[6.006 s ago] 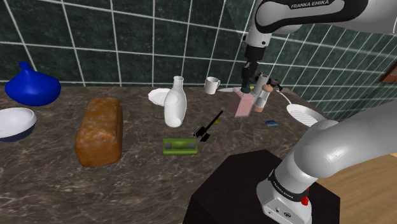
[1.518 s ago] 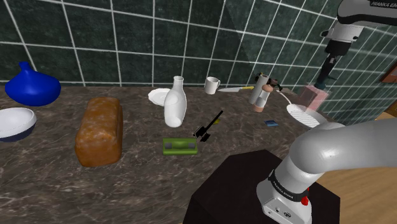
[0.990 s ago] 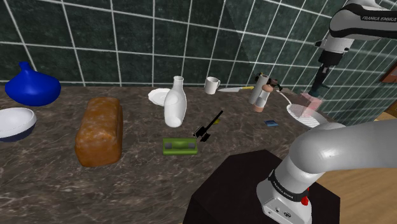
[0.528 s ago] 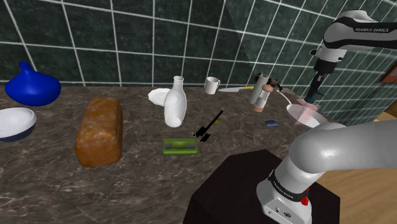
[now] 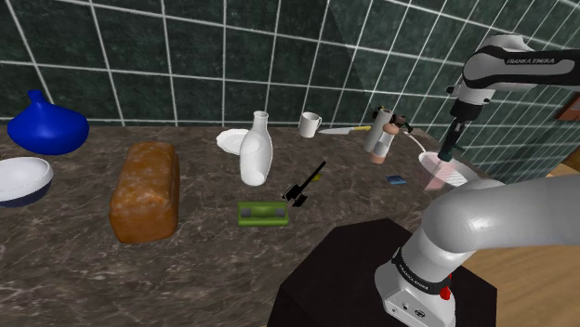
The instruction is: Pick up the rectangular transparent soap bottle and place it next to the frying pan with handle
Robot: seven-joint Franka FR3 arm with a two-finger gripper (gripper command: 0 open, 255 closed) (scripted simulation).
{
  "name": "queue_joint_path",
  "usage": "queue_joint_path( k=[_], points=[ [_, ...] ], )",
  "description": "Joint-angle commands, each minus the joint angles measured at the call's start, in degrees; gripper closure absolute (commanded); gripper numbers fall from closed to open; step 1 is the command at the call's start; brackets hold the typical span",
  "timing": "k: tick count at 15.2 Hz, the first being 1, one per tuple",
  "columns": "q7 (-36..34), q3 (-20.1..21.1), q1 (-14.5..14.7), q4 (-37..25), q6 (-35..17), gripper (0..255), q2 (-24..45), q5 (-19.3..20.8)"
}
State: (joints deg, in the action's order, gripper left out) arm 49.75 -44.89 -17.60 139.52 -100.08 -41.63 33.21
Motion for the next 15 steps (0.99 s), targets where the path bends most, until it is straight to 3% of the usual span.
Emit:
queue_joint_path(
  k=[1, 9, 15],
  points=[
    [-0.29, -0.74, 0.07, 1.15, -1.57, 255, 0.34, 0.45],
    [-1.07, -4.33, 0.33, 5.5, -8.02, 255, 2.21, 2.59],
    [-1.12, -4.58, 0.37, 5.75, -8.44, 255, 2.37, 2.73]
  ],
)
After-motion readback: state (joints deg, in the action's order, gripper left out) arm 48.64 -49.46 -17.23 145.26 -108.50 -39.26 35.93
